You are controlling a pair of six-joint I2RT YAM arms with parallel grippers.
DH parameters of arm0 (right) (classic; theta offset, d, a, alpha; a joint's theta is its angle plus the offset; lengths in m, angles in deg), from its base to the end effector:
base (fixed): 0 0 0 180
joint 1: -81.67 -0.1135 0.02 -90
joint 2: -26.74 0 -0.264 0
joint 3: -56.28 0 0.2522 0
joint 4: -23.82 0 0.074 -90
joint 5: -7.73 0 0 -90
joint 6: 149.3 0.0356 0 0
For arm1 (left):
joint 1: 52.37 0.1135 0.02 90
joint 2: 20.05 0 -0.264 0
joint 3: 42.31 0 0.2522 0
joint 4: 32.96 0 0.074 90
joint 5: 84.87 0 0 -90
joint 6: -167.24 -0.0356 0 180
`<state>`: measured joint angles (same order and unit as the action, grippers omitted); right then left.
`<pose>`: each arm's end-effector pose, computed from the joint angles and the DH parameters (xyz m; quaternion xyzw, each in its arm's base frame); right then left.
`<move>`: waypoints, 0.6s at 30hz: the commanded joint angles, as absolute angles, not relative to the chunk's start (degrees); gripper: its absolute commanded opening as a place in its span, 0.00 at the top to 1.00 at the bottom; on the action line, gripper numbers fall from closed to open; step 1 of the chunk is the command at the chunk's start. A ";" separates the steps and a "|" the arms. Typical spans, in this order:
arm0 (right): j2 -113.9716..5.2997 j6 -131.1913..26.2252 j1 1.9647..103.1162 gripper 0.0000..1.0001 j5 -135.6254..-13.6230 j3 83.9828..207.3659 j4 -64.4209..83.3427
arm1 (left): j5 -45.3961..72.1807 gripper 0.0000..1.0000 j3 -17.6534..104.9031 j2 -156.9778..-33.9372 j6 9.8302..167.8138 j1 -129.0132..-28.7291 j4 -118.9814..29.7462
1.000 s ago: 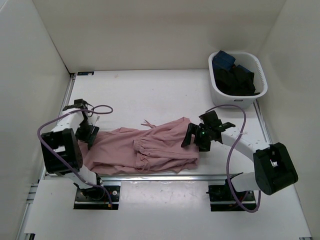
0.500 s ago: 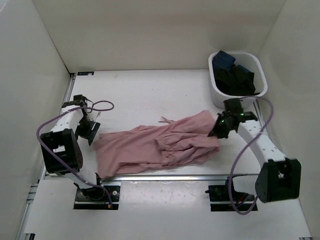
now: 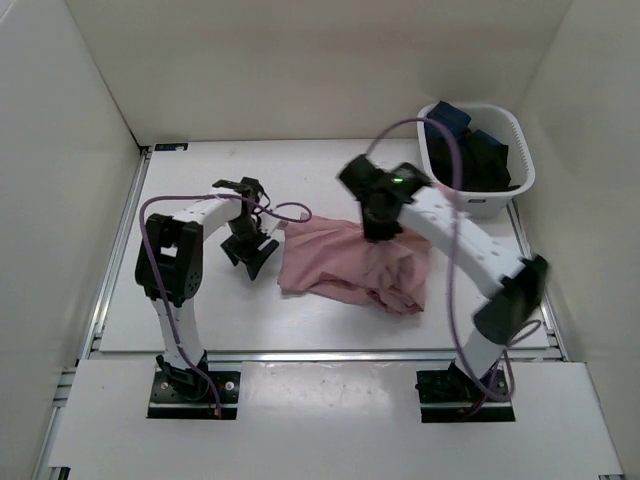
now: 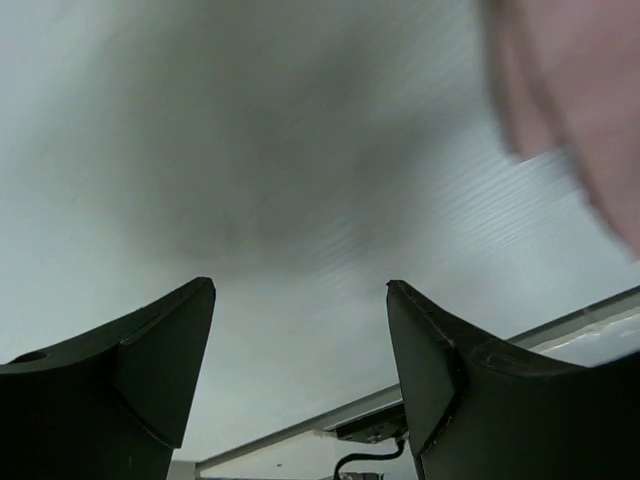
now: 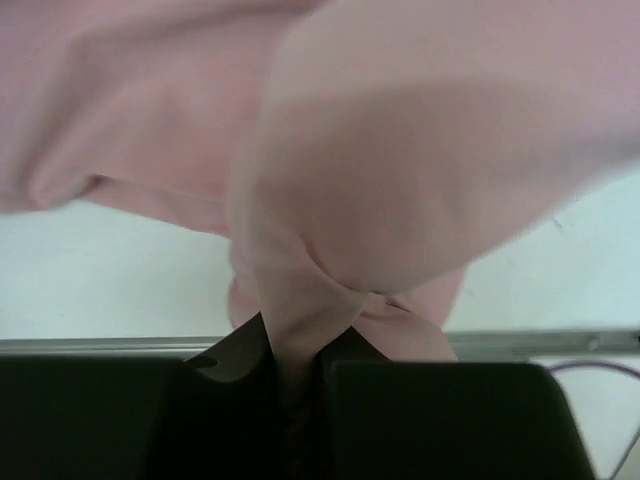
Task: Fold and stack the trousers
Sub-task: Fold the trousers
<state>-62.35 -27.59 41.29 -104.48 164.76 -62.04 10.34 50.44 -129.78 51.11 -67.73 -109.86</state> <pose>0.2345 0.1818 0.3631 -0.0335 0.9609 -0.0347 0.2727 0.3298 -0.0940 0.1791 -0.3522 -0.9342 0.0484 0.0294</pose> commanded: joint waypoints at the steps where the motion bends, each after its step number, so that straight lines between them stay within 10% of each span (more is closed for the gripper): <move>1: -75.43 -26.34 32.55 1.00 -110.19 178.62 -67.89 | 16.99 0.19 52.05 -132.10 51.31 -70.21 -110.46; 6: -92.78 -27.22 28.32 1.00 -111.19 207.47 -73.98 | 16.12 0.37 52.05 -139.05 52.63 -70.74 -106.76; 15: -86.37 -28.98 29.46 1.00 -93.89 193.09 -49.73 | 21.73 0.86 51.44 -139.76 53.69 -70.22 -104.20; 18: -83.83 -28.98 28.93 1.00 -93.95 190.64 -45.86 | 23.05 0.86 51.44 -137.23 53.69 -68.82 -104.20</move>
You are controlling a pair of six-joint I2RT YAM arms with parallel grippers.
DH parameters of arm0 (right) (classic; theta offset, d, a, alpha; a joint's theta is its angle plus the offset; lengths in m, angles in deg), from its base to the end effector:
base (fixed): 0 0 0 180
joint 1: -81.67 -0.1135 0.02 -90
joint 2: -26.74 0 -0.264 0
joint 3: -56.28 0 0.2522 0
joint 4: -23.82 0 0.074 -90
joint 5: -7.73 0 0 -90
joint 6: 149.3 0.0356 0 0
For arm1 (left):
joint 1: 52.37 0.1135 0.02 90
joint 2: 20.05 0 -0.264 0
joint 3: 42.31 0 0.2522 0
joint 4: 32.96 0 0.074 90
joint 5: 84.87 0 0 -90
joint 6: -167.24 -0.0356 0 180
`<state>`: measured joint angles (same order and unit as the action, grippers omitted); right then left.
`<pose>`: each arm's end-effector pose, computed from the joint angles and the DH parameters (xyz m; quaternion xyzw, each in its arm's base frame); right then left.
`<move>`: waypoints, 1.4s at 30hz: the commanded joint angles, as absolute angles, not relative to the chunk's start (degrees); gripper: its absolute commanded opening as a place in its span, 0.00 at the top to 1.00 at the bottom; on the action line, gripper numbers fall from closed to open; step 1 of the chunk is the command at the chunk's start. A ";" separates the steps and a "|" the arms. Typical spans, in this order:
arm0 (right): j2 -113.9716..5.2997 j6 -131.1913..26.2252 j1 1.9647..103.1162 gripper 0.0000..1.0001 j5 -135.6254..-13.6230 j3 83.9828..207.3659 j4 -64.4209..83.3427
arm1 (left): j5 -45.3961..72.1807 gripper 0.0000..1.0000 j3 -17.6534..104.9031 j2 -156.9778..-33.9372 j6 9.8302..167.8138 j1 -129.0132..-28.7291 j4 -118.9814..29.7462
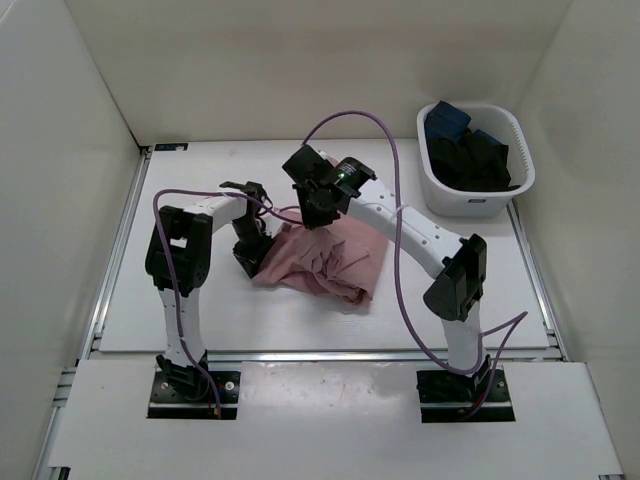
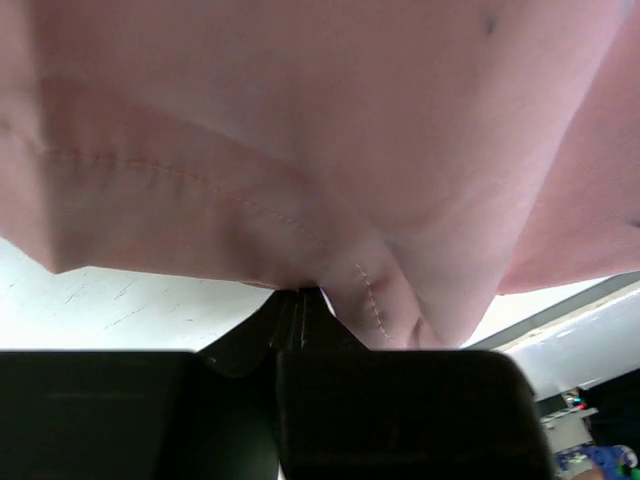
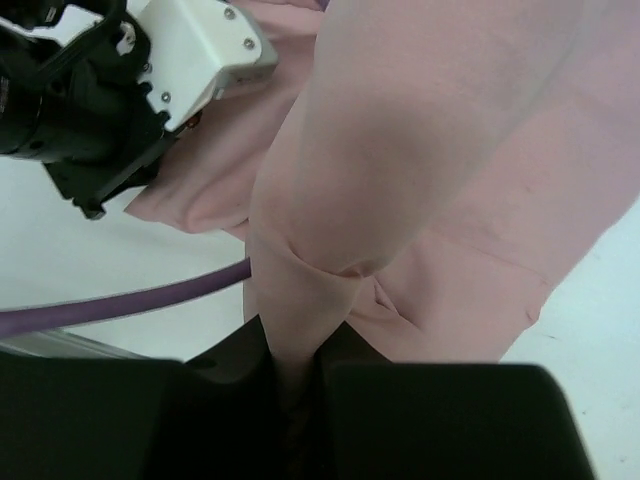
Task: Fold and stack the trousers
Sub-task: Fold the trousers
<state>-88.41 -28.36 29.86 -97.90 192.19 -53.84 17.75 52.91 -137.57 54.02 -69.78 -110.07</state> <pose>0.2716 0.3298 0.3512 -0.1339 0.9410 0.0887 0.2979 0.3388 -0.1144 0.1447 -0.3355 -0.9321 0.1135 0.0759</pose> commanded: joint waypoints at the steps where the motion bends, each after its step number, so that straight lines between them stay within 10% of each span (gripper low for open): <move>1: -82.17 -28.98 28.93 1.00 -94.74 189.50 -45.06 | 23.06 0.86 51.44 -136.08 53.69 -68.02 -104.20; 17: -91.46 -33.55 28.22 1.00 -69.70 196.00 -37.50 | 24.04 0.86 50.21 -130.89 53.69 -68.02 -104.20; 21: -94.10 -31.97 29.90 0.97 -68.29 194.49 -36.88 | 10.61 0.56 49.68 -129.48 55.88 -64.95 -102.63; 25: -97.26 -31.17 31.39 0.80 -68.82 194.49 -35.74 | -1.00 0.37 54.85 -128.77 55.36 -55.91 -102.62; 34: -106.59 -26.43 31.39 0.03 -63.47 206.18 -27.75 | -6.21 0.34 79.02 -136.15 51.31 -47.71 -107.28; 42: -77.52 -19.80 33.40 0.01 -85.30 176.21 -27.20 | 6.24 0.34 81.14 -129.13 48.86 -56.47 -110.96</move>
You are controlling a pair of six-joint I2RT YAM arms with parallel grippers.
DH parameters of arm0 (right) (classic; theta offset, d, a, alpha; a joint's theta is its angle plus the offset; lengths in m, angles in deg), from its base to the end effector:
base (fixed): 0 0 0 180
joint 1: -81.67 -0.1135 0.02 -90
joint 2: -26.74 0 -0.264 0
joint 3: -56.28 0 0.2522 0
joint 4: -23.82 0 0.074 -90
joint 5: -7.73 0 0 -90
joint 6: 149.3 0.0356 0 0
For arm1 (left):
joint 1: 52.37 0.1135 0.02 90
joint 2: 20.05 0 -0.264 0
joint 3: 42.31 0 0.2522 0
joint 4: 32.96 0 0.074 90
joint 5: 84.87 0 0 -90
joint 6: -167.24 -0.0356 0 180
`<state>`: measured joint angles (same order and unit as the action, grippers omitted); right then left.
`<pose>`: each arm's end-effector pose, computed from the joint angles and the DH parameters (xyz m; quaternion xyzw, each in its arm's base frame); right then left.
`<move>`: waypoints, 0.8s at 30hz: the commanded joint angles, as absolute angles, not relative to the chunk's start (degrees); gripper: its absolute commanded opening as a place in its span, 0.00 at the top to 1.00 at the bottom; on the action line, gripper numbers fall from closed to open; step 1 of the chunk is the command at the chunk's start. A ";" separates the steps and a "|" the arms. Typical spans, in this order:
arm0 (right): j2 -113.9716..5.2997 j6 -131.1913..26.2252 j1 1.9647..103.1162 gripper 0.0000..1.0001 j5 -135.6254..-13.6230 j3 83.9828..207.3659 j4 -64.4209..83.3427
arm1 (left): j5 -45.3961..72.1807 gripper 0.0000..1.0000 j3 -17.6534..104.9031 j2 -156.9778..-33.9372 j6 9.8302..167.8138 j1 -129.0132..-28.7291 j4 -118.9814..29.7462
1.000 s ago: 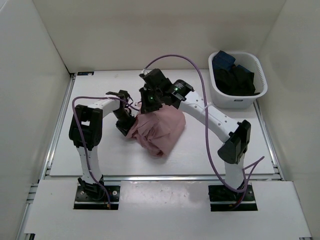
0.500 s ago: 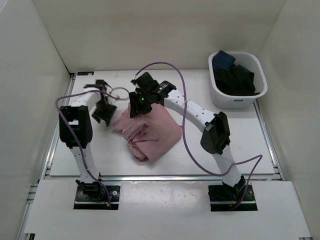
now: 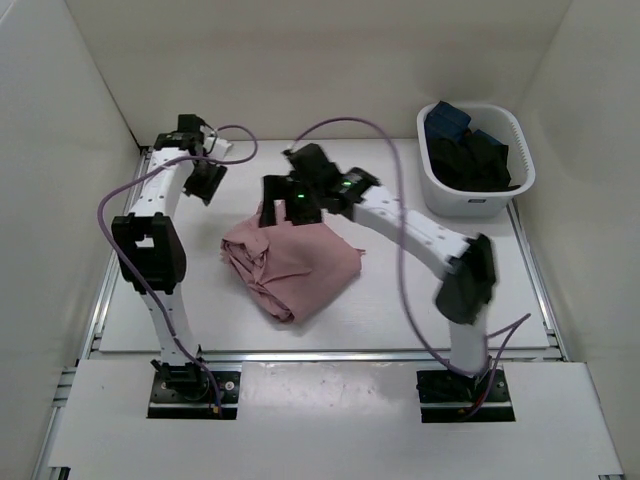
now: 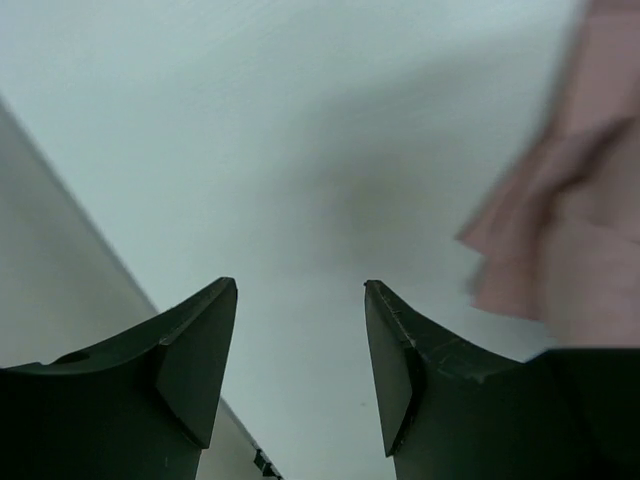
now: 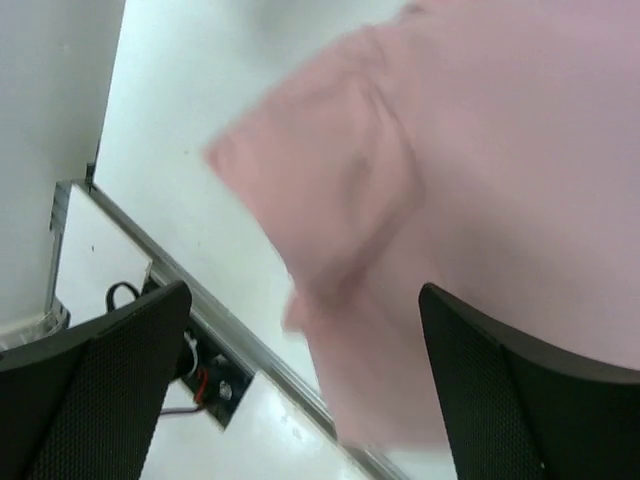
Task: Fold and stack the trousers
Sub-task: Fold the trousers
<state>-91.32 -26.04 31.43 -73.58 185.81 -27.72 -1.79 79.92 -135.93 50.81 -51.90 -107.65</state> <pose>0.2996 0.3685 0.3263 -0.1651 0.8893 0.3315 0.2682 0.4262 0.0078 0.2773 0.2092 0.9579 0.1013 0.1686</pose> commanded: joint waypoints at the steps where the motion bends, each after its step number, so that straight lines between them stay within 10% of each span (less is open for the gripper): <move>1: -71.58 -16.53 34.63 0.01 -88.65 171.51 -29.47 | 7.93 0.34 80.45 -126.95 48.85 -58.07 -111.49; 9: -55.08 2.22 46.59 0.01 -77.63 130.71 -13.00 | 12.79 0.33 67.81 -119.72 45.87 -70.04 -110.36; 21: -75.01 3.27 49.24 0.01 -61.01 129.73 2.72 | -1.46 0.45 39.14 -118.76 48.67 -69.42 -96.29; 24: -77.58 5.65 50.29 0.14 -59.77 128.49 7.40 | 1.08 0.45 37.82 -118.75 50.08 -69.42 -95.59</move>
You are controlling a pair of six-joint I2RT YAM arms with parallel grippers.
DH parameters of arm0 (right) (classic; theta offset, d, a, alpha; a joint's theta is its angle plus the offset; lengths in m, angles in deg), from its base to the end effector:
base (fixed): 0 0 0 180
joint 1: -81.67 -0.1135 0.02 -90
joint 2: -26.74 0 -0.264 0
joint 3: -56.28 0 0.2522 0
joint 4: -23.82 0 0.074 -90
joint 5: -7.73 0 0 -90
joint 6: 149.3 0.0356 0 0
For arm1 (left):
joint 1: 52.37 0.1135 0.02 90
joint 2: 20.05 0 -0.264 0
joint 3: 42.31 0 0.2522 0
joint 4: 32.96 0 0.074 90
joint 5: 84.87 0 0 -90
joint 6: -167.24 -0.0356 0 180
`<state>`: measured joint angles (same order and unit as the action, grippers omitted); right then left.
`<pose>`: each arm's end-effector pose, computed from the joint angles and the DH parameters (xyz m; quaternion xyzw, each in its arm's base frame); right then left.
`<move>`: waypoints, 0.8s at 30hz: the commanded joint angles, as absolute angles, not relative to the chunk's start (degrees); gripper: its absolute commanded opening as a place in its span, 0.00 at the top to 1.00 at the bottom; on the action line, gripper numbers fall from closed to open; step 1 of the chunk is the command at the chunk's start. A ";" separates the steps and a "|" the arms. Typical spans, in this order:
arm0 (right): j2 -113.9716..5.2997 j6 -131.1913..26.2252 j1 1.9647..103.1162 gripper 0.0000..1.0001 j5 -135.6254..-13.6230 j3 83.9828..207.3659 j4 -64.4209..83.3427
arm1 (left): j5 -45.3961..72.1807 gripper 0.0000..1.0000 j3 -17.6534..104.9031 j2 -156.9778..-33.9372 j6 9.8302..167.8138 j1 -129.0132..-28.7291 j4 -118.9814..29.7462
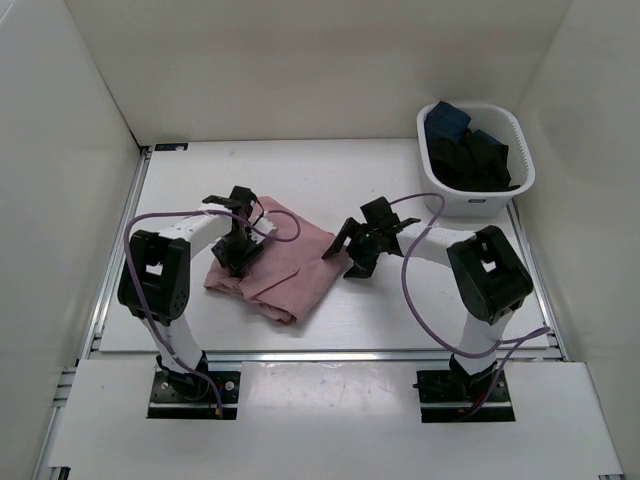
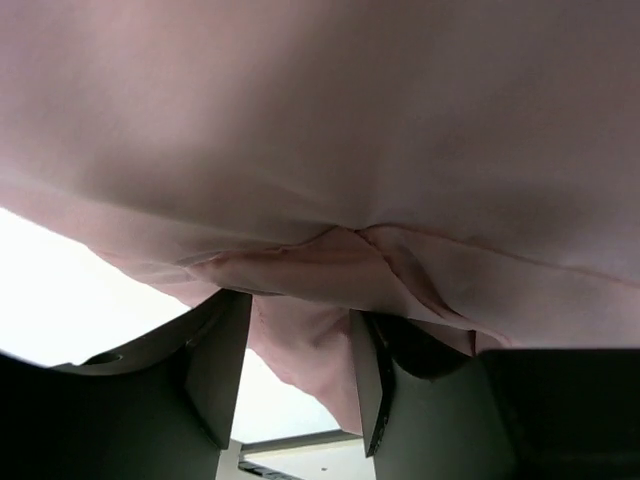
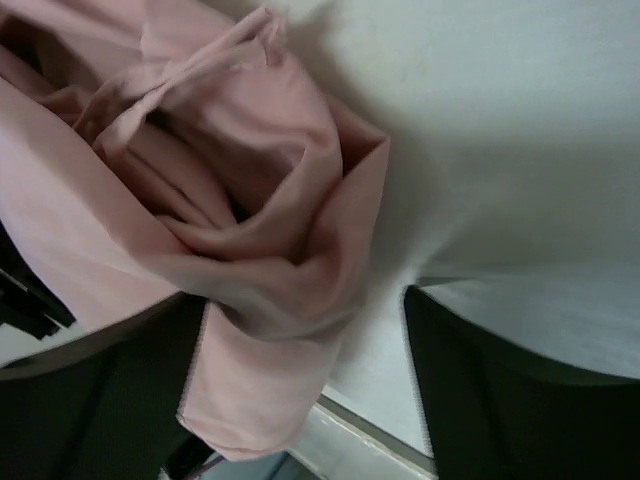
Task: Fold and stack the trousers
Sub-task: Fold the trousers
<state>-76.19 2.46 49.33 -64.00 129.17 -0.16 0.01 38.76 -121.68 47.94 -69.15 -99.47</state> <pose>0.2988 0.2024 0.1573 0.1910 0.9207 0.3261 0.0972 0.3025 -0.0879 0.1742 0.3898 0.9195 0.0472 0.0205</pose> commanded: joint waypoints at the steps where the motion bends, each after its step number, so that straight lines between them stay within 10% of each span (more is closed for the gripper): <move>1: -78.19 5.65 50.90 0.22 -59.77 128.49 7.42 | 1.09 0.44 37.81 -118.06 50.08 -69.42 -95.59; 10: -85.04 -5.94 56.07 0.96 -58.80 146.84 -7.31 | 11.19 0.26 43.08 -111.73 51.31 -68.37 -100.50; 15: -93.91 -19.26 61.53 1.00 -56.34 167.35 -22.52 | 14.45 0.18 45.02 -110.32 51.31 -67.23 -102.71; 18: -101.82 -28.32 62.68 0.66 -53.79 178.46 -34.39 | 14.45 0.16 45.02 -110.32 51.84 -67.23 -102.71; 20: -104.21 -30.55 62.68 0.22 -52.48 184.03 -38.45 | 14.97 0.16 45.02 -111.19 52.54 -67.23 -102.71; 24: -95.99 -29.33 64.70 0.12 -54.22 173.43 -31.18 | 16.73 0.15 45.64 -113.30 54.21 -67.23 -102.18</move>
